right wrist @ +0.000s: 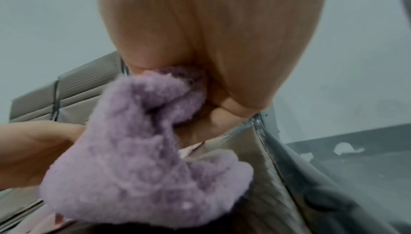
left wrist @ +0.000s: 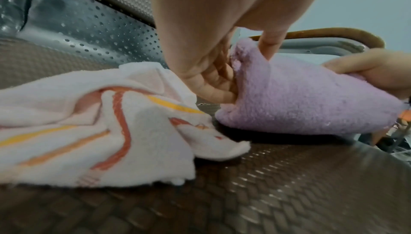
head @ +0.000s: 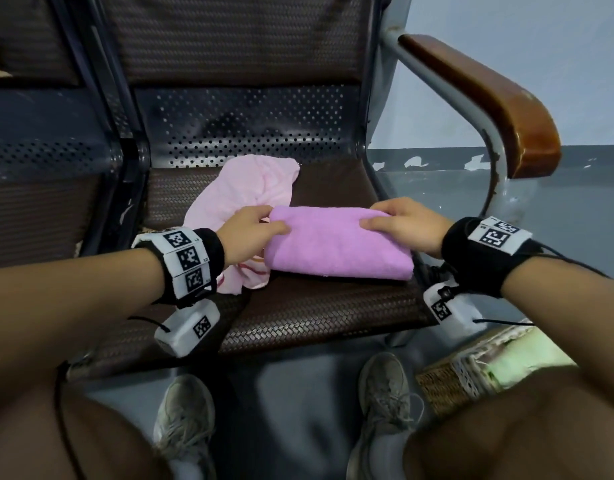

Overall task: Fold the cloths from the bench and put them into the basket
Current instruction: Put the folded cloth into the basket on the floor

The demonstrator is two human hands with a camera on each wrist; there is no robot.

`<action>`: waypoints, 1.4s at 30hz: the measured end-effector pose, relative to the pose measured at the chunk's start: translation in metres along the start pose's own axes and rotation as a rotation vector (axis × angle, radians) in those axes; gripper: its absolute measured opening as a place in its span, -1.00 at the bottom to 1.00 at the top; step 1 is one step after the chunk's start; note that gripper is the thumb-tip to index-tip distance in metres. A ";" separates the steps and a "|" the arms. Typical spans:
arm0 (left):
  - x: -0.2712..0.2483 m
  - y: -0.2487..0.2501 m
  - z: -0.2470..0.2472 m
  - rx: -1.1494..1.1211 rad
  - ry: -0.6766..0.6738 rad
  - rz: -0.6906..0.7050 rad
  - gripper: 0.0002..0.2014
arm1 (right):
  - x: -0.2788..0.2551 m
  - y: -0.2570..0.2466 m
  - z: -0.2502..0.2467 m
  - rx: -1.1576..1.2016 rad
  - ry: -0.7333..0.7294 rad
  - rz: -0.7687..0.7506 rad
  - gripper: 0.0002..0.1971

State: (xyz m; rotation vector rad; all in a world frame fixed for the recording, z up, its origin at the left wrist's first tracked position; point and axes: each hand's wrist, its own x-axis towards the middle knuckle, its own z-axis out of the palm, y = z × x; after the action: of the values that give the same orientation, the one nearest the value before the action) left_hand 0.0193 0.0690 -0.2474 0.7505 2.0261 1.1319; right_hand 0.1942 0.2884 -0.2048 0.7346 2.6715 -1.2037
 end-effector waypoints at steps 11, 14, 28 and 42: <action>0.009 -0.001 0.015 -0.012 -0.025 -0.494 -0.47 | 0.013 0.011 0.009 -0.230 0.040 0.180 -0.68; 0.009 0.004 0.018 -0.053 -0.055 -0.495 -0.51 | 0.013 0.008 0.008 -0.297 0.047 0.191 -0.79; -0.048 0.097 0.012 -0.481 0.004 0.160 -0.85 | -0.054 -0.062 0.004 0.405 0.197 -0.109 -0.01; -0.056 0.129 0.151 -0.199 -0.305 0.155 -0.23 | -0.162 0.036 -0.056 0.810 0.357 0.164 -0.71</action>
State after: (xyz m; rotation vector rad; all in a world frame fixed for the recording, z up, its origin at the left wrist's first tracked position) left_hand 0.1916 0.1577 -0.1765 0.9282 1.6002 1.2040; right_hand 0.3576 0.2877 -0.1427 1.3376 2.2132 -2.3077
